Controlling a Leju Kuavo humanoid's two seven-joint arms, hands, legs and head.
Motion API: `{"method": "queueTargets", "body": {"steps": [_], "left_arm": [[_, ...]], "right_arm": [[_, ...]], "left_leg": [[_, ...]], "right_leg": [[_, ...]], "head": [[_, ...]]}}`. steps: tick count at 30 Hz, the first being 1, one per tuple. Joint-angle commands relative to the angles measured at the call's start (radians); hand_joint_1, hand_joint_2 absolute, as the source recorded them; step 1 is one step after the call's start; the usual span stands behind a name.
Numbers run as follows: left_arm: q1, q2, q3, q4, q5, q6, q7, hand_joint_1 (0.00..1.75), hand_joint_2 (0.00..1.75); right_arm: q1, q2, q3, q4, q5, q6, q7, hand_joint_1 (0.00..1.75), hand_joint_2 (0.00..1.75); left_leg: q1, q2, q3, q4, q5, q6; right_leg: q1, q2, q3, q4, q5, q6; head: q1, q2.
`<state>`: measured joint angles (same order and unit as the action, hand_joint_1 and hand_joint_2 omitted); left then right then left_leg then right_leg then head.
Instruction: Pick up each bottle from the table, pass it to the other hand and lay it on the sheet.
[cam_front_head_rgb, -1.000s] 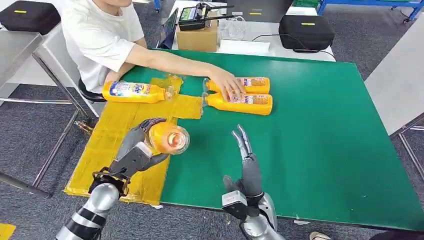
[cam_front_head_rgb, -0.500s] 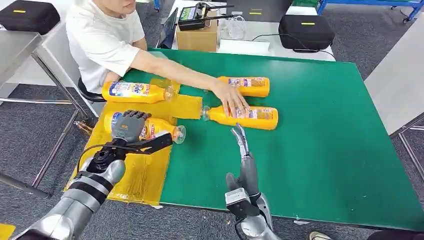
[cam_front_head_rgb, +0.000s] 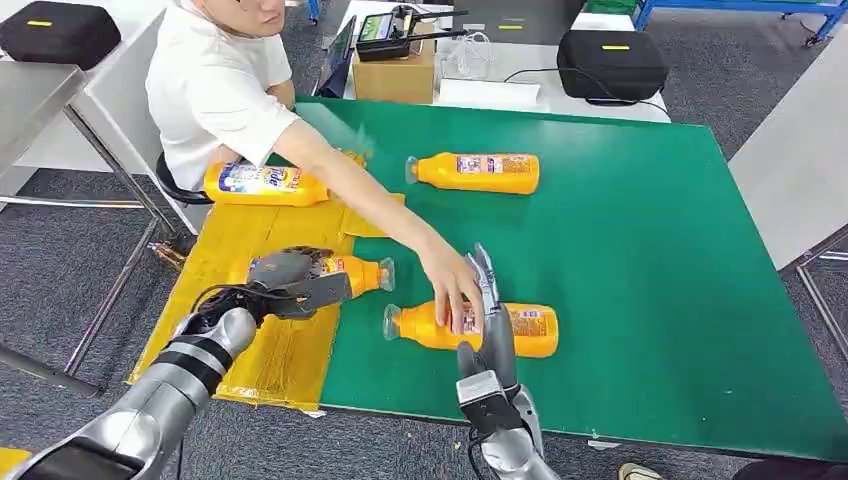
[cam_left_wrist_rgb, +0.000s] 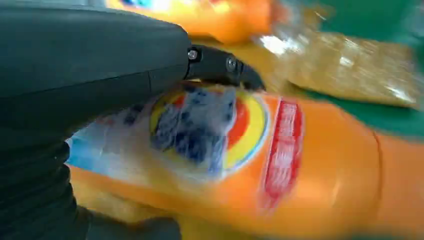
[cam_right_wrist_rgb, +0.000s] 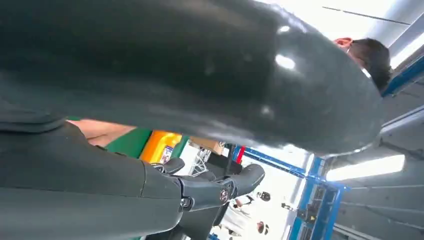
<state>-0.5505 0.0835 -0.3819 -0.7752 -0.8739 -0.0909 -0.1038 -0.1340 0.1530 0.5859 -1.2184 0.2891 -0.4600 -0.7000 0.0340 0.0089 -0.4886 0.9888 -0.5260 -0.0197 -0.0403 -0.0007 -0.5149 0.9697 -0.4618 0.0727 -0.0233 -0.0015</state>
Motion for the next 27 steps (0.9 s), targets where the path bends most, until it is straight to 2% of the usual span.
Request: {"method": "queueTargets", "body": {"steps": [1, 5, 8, 10, 13, 14, 15, 24, 25, 27], "left_arm": [[-0.061, -0.012, -0.012, 0.037, 0.065, -0.066, -0.025, 0.00, 1.75], [-0.086, -0.014, -0.023, 0.038, 0.088, -0.062, -0.010, 0.00, 1.75], [-0.091, -0.014, -0.020, 0.040, 0.117, -0.066, -0.015, 0.00, 1.75], [-0.082, -0.015, 0.004, 0.024, 0.169, -0.046, -0.031, 0.00, 1.75], [0.033, -0.050, 0.119, -0.166, 0.344, 0.113, -0.123, 0.00, 1.75], [0.033, -0.050, 0.119, -0.166, 0.344, 0.113, -0.123, 0.00, 1.75], [0.099, -0.065, 0.147, -0.280, 0.397, 0.197, -0.160, 0.00, 1.75], [0.119, -0.075, 0.166, -0.315, 0.435, 0.212, -0.174, 0.00, 1.75], [0.153, -0.095, 0.203, -0.378, 0.521, 0.265, -0.229, 0.00, 1.75], [0.221, -0.112, 0.239, -0.505, 0.675, 0.278, -0.272, 0.00, 1.75]], "right_arm": [[-0.036, -0.021, 0.016, 0.016, -0.042, 0.026, 0.002, 0.00, 0.00], [-0.038, -0.024, 0.017, 0.020, -0.051, 0.033, 0.002, 0.00, 0.00], [-0.041, -0.027, 0.023, 0.022, -0.043, 0.027, 0.002, 0.00, 0.00], [-0.044, -0.029, 0.023, 0.027, -0.043, 0.025, 0.002, 0.00, 0.00], [-0.035, -0.036, 0.025, 0.029, -0.036, 0.016, 0.002, 0.00, 0.00], [-0.035, -0.036, 0.025, 0.029, -0.036, 0.016, 0.002, 0.00, 0.00], [-0.034, -0.041, 0.038, 0.032, -0.025, 0.002, 0.002, 0.00, 0.00], [-0.034, -0.043, 0.043, 0.035, -0.019, -0.005, 0.002, 0.00, 0.00], [-0.036, -0.044, 0.050, 0.049, 0.005, -0.036, 0.002, 0.00, 0.00], [-0.042, -0.040, 0.034, 0.117, 0.063, -0.068, 0.002, 0.00, 0.00]], "left_leg": [[0.000, -0.001, 0.001, 0.000, 0.000, 0.002], [0.001, -0.002, 0.000, 0.000, 0.000, 0.002], [0.002, -0.004, 0.004, -0.004, 0.002, 0.006], [0.001, -0.003, 0.003, -0.002, 0.001, 0.005], [0.000, 0.000, 0.003, -0.003, 0.000, 0.004], [0.000, 0.000, 0.002, -0.002, 0.000, 0.003], [0.001, 0.000, 0.003, -0.003, 0.000, 0.004], [0.001, 0.000, 0.002, -0.002, 0.000, 0.003], [0.001, 0.000, 0.000, -0.001, 0.000, 0.002], [0.001, 0.000, 0.002, -0.003, 0.000, 0.003]], "right_leg": [[0.001, -0.001, 0.001, -0.001, 0.000, -0.003], [0.001, -0.002, 0.001, -0.001, 0.000, -0.003], [0.003, -0.002, 0.006, -0.005, 0.001, -0.009], [0.003, -0.002, 0.004, -0.004, 0.001, -0.007], [0.002, 0.000, 0.004, -0.003, 0.000, -0.005], [0.001, 0.000, 0.002, -0.002, 0.000, -0.003], [0.002, 0.000, 0.004, -0.004, 0.000, -0.005], [0.001, 0.000, 0.002, -0.002, 0.000, -0.004], [0.001, 0.000, 0.001, -0.002, 0.001, -0.003], [0.002, 0.000, 0.003, -0.003, 0.001, -0.005]], "head": [[0.000, 0.000], [0.000, 0.000], [0.000, 0.000], [0.000, 0.000], [0.000, 0.000], [0.000, 0.000], [0.000, 0.000], [0.000, 0.000], [0.000, 0.000], [0.000, 0.000]]}}
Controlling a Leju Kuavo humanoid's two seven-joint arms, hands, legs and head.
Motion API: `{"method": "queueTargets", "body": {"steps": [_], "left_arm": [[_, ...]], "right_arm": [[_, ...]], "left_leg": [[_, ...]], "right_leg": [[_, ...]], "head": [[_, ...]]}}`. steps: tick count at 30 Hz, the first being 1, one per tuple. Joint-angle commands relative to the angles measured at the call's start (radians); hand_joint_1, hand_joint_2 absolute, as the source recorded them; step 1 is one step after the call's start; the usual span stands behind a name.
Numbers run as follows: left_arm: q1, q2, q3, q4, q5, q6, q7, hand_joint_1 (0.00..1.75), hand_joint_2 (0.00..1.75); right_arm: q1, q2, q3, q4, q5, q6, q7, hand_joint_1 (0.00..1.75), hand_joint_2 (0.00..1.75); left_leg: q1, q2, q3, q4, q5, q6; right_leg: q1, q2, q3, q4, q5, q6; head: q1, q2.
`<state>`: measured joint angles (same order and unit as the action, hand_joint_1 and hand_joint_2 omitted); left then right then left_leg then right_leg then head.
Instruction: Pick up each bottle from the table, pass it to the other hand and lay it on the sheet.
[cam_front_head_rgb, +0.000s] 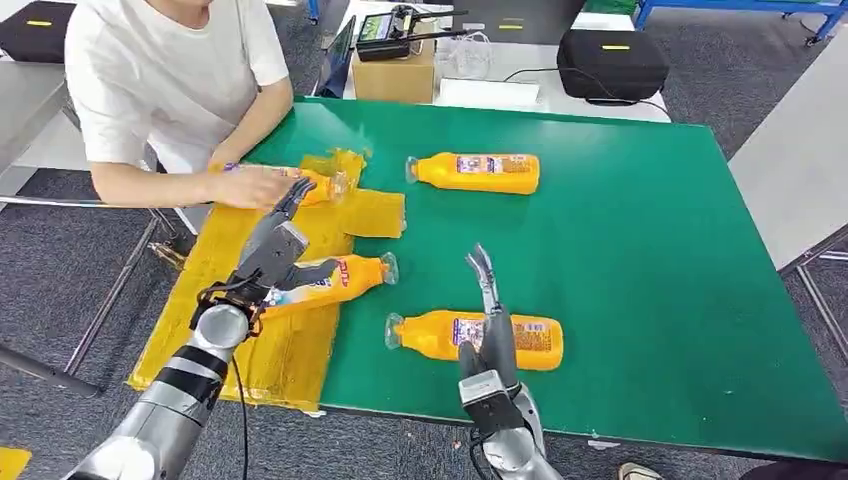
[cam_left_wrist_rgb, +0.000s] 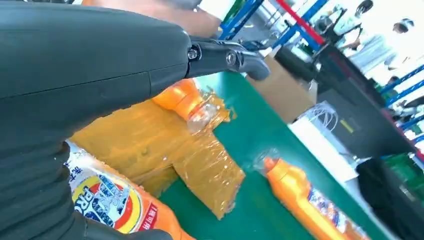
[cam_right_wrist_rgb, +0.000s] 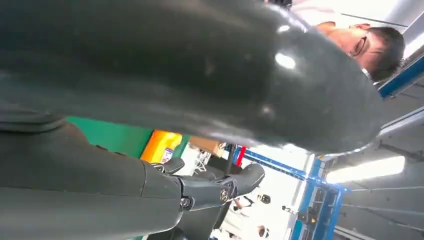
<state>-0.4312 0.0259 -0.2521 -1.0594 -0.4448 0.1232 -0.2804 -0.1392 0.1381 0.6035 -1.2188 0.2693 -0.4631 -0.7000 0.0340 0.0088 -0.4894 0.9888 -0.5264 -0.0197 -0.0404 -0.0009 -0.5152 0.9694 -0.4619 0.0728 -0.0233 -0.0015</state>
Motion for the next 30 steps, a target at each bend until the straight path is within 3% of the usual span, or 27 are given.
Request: {"method": "queueTargets", "body": {"steps": [1, 4, 5, 10, 17, 24, 27, 30], "left_arm": [[0.147, -0.055, 0.125, -0.294, 0.334, 0.052, -0.098, 0.00, 1.75], [0.278, -0.041, 0.157, -0.484, 0.533, -0.021, -0.066, 0.00, 1.75], [0.313, -0.038, 0.167, -0.528, 0.563, -0.038, -0.067, 0.00, 1.75], [0.449, -0.073, 0.184, -0.687, 0.578, -0.048, -0.080, 0.00, 1.75], [0.484, -0.100, 0.155, -0.714, 0.489, 0.028, -0.097, 0.00, 1.75], [0.508, -0.111, 0.156, -0.725, 0.449, 0.053, -0.087, 0.00, 1.75], [0.521, -0.119, 0.159, -0.735, 0.432, 0.048, -0.078, 0.00, 1.75], [0.522, -0.130, 0.154, -0.735, 0.434, 0.036, -0.081, 0.00, 1.75]], "right_arm": [[-0.043, -0.031, 0.008, 0.158, 0.151, -0.075, 0.044, 0.00, 0.00], [-0.052, -0.074, -0.030, 0.224, 0.309, -0.051, 0.180, 0.00, 0.00], [-0.051, -0.093, -0.043, 0.234, 0.359, -0.026, 0.239, 0.00, 1.75], [0.040, -0.153, -0.152, 0.144, 0.493, 0.057, 0.364, 0.00, 1.75], [0.150, -0.214, -0.135, -0.058, 0.688, 0.062, 0.505, 0.00, 1.75], [0.186, -0.251, -0.123, -0.133, 0.861, 0.023, 0.614, 0.00, 1.75], [0.191, -0.284, -0.106, -0.179, 1.018, 0.007, 0.696, 0.00, 1.75], [0.184, -0.311, -0.109, -0.226, 1.083, 0.003, 0.708, 0.00, 1.75]], "left_leg": [[0.001, -0.001, 0.004, -0.004, 0.001, 0.004], [0.001, 0.003, 0.007, -0.005, -0.001, 0.004], [0.000, 0.003, 0.007, -0.005, -0.001, 0.004], [0.000, 0.001, 0.005, -0.003, -0.001, 0.004], [0.000, -0.003, 0.003, -0.002, -0.001, 0.004], [0.000, -0.001, 0.002, -0.002, -0.001, 0.004], [-0.001, -0.001, 0.001, -0.001, -0.001, 0.003], [-0.001, -0.001, 0.000, -0.001, -0.001, 0.003]], "right_leg": [[0.002, 0.000, 0.004, -0.004, 0.001, -0.006], [0.002, 0.004, 0.005, -0.006, 0.001, -0.005], [0.002, 0.004, 0.006, -0.006, 0.001, -0.005], [0.001, 0.001, 0.006, -0.005, -0.001, -0.004], [0.001, -0.002, 0.004, -0.005, -0.001, -0.006], [0.001, -0.001, 0.003, -0.004, 0.000, -0.004], [0.000, -0.001, 0.001, -0.003, -0.001, -0.003], [0.000, -0.001, 0.001, -0.003, -0.001, -0.002]], "head": [[0.000, 0.000], [0.000, 0.000], [0.000, 0.000], [0.000, 0.000], [0.000, 0.000], [0.000, 0.000], [0.000, 0.000], [-0.001, 0.000]]}}
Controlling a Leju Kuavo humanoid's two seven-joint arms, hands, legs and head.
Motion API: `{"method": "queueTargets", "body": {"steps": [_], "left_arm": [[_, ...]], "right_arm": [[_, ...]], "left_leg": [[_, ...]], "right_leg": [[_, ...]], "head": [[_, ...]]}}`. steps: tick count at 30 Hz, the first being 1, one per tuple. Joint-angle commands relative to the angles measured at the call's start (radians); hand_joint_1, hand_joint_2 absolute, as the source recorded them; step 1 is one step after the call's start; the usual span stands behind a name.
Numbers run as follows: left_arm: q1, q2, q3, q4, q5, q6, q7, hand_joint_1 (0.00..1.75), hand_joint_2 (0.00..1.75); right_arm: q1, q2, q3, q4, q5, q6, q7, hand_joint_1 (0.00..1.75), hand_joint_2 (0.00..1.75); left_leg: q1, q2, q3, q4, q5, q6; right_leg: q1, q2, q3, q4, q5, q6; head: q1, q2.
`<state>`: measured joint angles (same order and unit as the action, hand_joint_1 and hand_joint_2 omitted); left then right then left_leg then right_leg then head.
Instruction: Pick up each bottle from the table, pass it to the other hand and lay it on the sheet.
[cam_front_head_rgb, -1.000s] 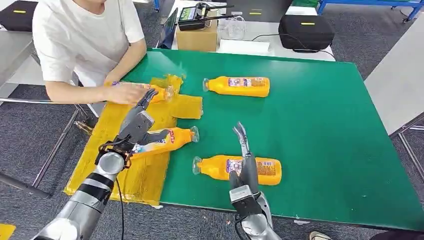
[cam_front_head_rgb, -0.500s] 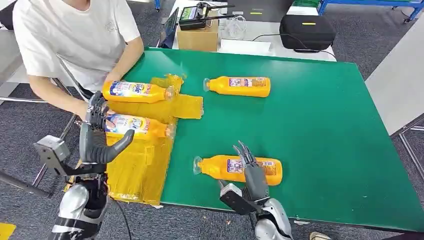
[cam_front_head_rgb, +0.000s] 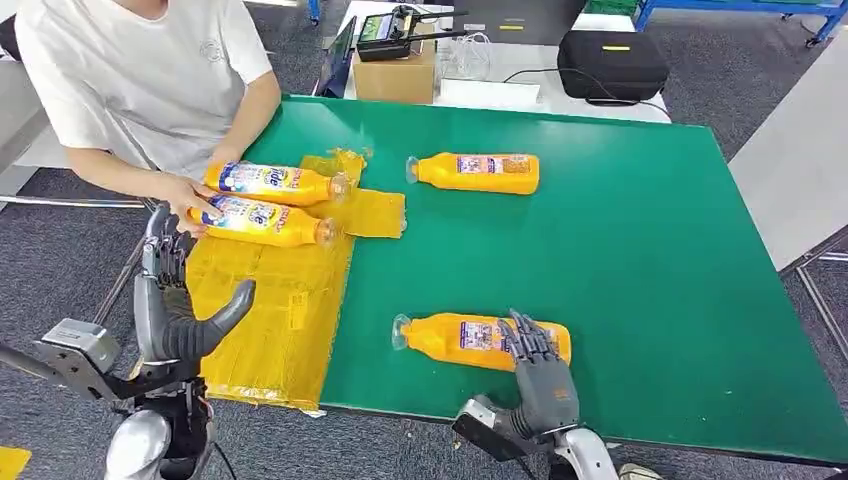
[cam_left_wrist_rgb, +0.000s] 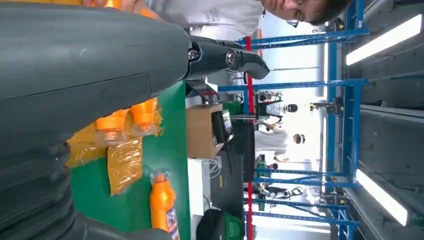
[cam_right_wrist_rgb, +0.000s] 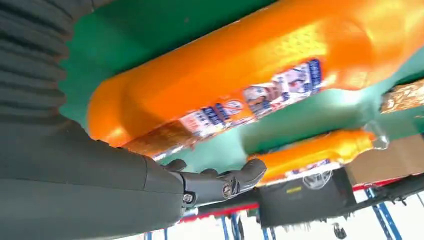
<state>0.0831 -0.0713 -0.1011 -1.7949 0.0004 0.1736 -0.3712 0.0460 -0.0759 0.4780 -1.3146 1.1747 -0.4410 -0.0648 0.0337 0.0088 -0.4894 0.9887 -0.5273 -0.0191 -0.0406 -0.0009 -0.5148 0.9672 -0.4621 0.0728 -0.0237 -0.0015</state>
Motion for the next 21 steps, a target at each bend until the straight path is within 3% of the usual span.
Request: {"method": "queueTargets", "body": {"steps": [1, 8, 12, 21], "left_arm": [[0.008, -0.033, 0.002, 0.000, -0.012, -0.014, 0.010, 0.00, 1.75], [0.000, -0.042, -0.015, 0.016, 0.000, -0.026, 0.008, 0.00, 1.75], [0.005, -0.042, -0.014, 0.012, 0.002, -0.024, 0.009, 0.00, 1.75], [-0.026, -0.030, -0.042, 0.050, -0.099, 0.045, 0.043, 0.00, 1.75]], "right_arm": [[-0.004, -0.098, 0.015, -0.132, 0.178, -0.016, 0.073, 0.00, 1.75], [-0.042, -0.082, 0.007, -0.097, 0.178, 0.008, 0.065, 0.00, 1.75], [-0.081, -0.078, -0.003, -0.030, 0.107, 0.097, 0.072, 0.00, 1.75], [-0.156, -0.033, -0.009, 0.152, -0.016, 0.180, 0.042, 0.00, 1.75]], "left_leg": [[0.000, -0.001, 0.002, -0.001, 0.000, 0.003], [0.000, 0.000, 0.003, -0.003, 0.000, 0.003], [0.000, 0.000, 0.002, -0.002, 0.000, 0.002], [0.000, -0.001, 0.003, -0.002, 0.000, 0.002]], "right_leg": [[0.001, -0.001, 0.002, -0.002, 0.000, -0.004], [0.001, 0.000, 0.003, -0.003, 0.001, -0.006], [0.001, 0.000, 0.002, -0.002, 0.000, -0.003], [0.001, 0.000, 0.003, -0.003, 0.000, -0.003]], "head": [[0.000, 0.000], [0.000, 0.000], [0.000, 0.000], [0.000, 0.000]]}}
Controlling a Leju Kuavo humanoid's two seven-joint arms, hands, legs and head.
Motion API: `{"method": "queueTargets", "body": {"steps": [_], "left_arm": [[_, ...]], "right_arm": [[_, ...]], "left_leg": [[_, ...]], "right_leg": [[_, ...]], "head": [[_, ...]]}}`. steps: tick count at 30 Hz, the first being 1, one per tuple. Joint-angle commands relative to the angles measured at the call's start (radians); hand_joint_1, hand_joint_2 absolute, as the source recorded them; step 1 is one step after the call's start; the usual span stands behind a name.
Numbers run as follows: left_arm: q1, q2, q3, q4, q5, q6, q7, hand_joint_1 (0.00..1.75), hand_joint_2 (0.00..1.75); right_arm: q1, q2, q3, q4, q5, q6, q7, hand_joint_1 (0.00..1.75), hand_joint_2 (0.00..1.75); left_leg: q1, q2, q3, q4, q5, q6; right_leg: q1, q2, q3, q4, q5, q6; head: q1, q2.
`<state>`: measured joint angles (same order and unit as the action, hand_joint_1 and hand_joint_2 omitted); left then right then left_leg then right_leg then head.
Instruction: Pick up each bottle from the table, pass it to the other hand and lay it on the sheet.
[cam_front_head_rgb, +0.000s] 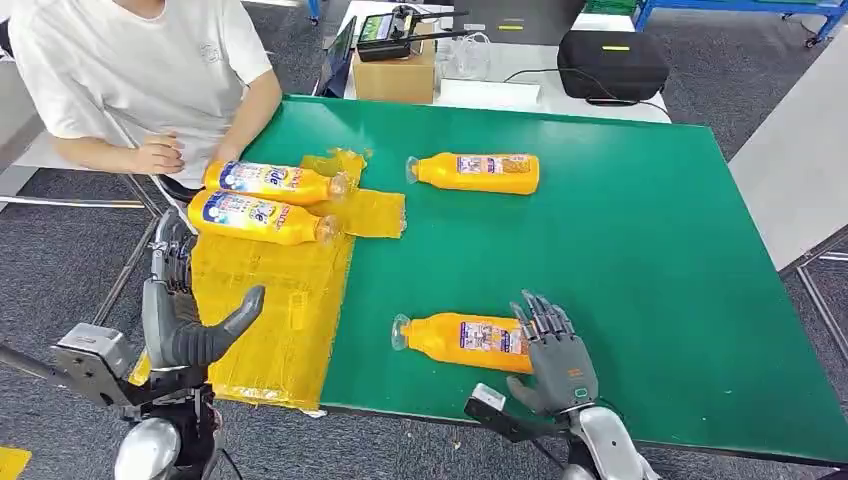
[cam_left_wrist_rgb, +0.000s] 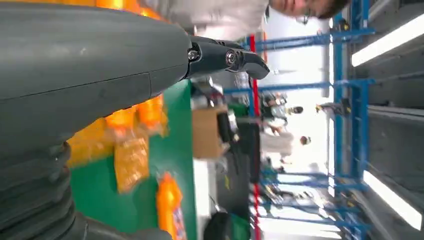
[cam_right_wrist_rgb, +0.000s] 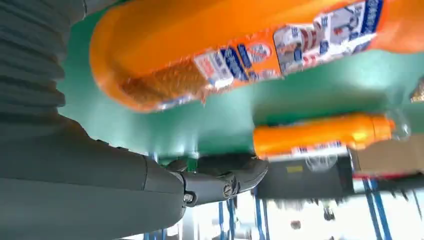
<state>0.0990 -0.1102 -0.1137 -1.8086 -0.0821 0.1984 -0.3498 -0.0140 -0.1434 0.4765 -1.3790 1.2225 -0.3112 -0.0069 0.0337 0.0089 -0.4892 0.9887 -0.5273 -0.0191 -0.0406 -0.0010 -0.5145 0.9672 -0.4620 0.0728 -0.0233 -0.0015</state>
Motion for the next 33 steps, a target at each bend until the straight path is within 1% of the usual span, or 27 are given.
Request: {"method": "queueTargets", "body": {"steps": [1, 5, 7, 11, 12, 16, 17, 19, 22, 25, 26, 27, 29, 30, 32, 33], "left_arm": [[-0.042, 0.010, -0.030, 0.064, -0.015, 0.020, 0.024, 0.00, 1.75], [-0.038, 0.013, -0.035, 0.060, 0.009, 0.014, 0.046, 0.00, 1.75], [-0.029, 0.012, -0.031, 0.050, 0.016, 0.014, 0.055, 0.00, 1.75], [-0.005, 0.010, -0.016, 0.031, 0.031, 0.006, 0.074, 0.00, 1.75], [-0.001, 0.007, -0.010, 0.026, 0.046, -0.004, 0.082, 0.00, 1.75], [0.016, 0.002, 0.004, 0.012, 0.103, -0.056, 0.103, 0.00, 1.75], [0.019, 0.004, 0.003, 0.011, 0.107, -0.063, 0.108, 0.00, 1.75], [0.016, 0.008, -0.002, 0.016, 0.099, -0.069, 0.112, 0.00, 1.75], [0.003, 0.006, -0.007, 0.028, 0.098, -0.072, 0.114, 0.00, 1.75], [-0.027, 0.017, -0.024, 0.060, 0.097, -0.076, 0.116, 0.00, 1.75], [-0.038, 0.020, -0.029, 0.072, 0.102, -0.080, 0.119, 0.00, 1.75], [-0.054, 0.028, -0.038, 0.088, 0.109, -0.084, 0.122, 0.00, 1.75], [-0.070, 0.033, -0.045, 0.106, 0.114, -0.085, 0.122, 0.00, 1.75], [-0.078, 0.039, -0.051, 0.112, 0.117, -0.085, 0.123, 0.00, 1.75], [-0.086, 0.043, -0.053, 0.119, 0.119, -0.085, 0.123, 0.00, 1.75], [-0.094, 0.048, -0.056, 0.128, 0.123, -0.084, 0.126, 0.00, 1.75]], "right_arm": [[-0.099, 0.035, -0.006, 0.223, -0.063, 0.051, -0.016, 0.00, 1.75], [-0.134, 0.039, 0.001, 0.269, -0.050, 0.052, 0.015, 0.00, 1.75], [-0.145, 0.034, 0.016, 0.270, -0.003, 0.052, 0.060, 0.00, 1.75], [-0.151, 0.021, 0.038, 0.244, 0.014, 0.120, 0.109, 0.00, 1.75], [-0.156, 0.016, 0.045, 0.240, 0.019, 0.133, 0.120, 0.00, 1.75], [-0.171, 0.003, 0.066, 0.238, 0.040, 0.168, 0.168, 0.00, 1.75], [-0.176, -0.003, 0.069, 0.240, 0.039, 0.182, 0.173, 0.00, 1.75], [-0.183, -0.008, 0.068, 0.246, 0.014, 0.206, 0.169, 0.00, 1.75], [-0.197, -0.008, 0.067, 0.265, -0.015, 0.221, 0.151, 0.00, 1.75], [-0.230, 0.000, 0.064, 0.338, -0.110, 0.263, 0.112, 0.00, 1.75], [-0.244, -0.001, 0.066, 0.368, -0.138, 0.277, 0.090, 0.40, 1.75], [-0.261, -0.001, 0.067, 0.411, -0.179, 0.291, 0.078, 1.47, 1.75], [-0.283, -0.003, 0.074, 0.460, -0.202, 0.292, 0.066, 1.54, 1.75], [-0.298, -0.006, 0.083, 0.490, -0.216, 0.304, 0.069, 1.71, 1.75], [-0.313, -0.013, 0.092, 0.517, -0.218, 0.310, 0.072, 1.71, 1.75], [-0.331, -0.013, 0.105, 0.546, -0.232, 0.326, 0.078, 1.73, 1.75]], "left_leg": [[0.000, 0.000, 0.002, -0.002, 0.000, 0.002], [0.000, 0.000, 0.005, -0.004, 0.001, 0.003], [0.000, 0.001, 0.002, -0.002, 0.000, 0.002], [0.000, 0.001, 0.003, -0.002, 0.000, 0.002], [0.000, 0.001, 0.004, -0.004, 0.000, 0.003], [0.000, 0.001, 0.004, -0.003, 0.000, 0.002], [0.000, 0.001, 0.003, -0.002, 0.000, 0.002], [0.001, 0.000, 0.006, -0.004, 0.001, 0.003], [0.000, -0.001, 0.003, -0.002, 0.000, 0.002], [0.000, -0.001, 0.006, -0.003, 0.001, 0.003], [0.001, 0.000, 0.007, -0.004, 0.001, 0.003], [0.000, -0.001, 0.006, -0.003, 0.001, 0.002], [0.000, -0.002, 0.006, -0.003, 0.002, 0.002], [0.001, -0.002, 0.009, -0.004, 0.002, 0.003], [0.000, 0.001, 0.011, -0.002, 0.001, 0.002], [0.001, 0.000, 0.012, -0.004, 0.003, 0.003]], "right_leg": [[0.001, 0.000, 0.002, -0.002, 0.000, -0.003], [0.002, 0.001, 0.004, -0.004, 0.001, -0.006], [0.001, 0.001, 0.002, -0.002, 0.001, -0.003], [0.001, 0.002, 0.002, -0.002, 0.001, -0.004], [0.001, 0.002, 0.004, -0.003, 0.001, -0.005], [0.001, 0.002, 0.003, -0.002, 0.001, -0.004], [0.001, 0.001, 0.002, -0.002, 0.000, -0.003], [0.002, 0.001, 0.005, -0.004, 0.001, -0.006], [0.001, 0.000, 0.003, -0.002, 0.000, -0.003], [0.001, 0.000, 0.006, -0.003, 0.001, -0.004], [0.002, 0.000, 0.007, -0.004, 0.001, -0.005], [0.001, 0.000, 0.006, -0.003, 0.001, -0.004], [0.001, -0.001, 0.006, -0.003, 0.001, -0.004], [0.002, -0.001, 0.008, -0.005, 0.002, -0.006], [0.001, 0.000, 0.009, -0.002, 0.001, -0.003], [0.002, -0.001, 0.011, -0.005, 0.002, -0.005]], "head": [[0.000, 0.000], [0.000, 0.000], [0.000, 0.000], [0.000, 0.000], [0.000, 0.000], [0.000, 0.000], [0.000, 0.000], [0.000, 0.000], [0.000, 0.000], [0.000, 0.000], [0.000, 0.000], [0.000, 0.000], [0.000, 0.000], [0.000, 0.000], [0.000, 0.000], [0.000, 0.000]]}}
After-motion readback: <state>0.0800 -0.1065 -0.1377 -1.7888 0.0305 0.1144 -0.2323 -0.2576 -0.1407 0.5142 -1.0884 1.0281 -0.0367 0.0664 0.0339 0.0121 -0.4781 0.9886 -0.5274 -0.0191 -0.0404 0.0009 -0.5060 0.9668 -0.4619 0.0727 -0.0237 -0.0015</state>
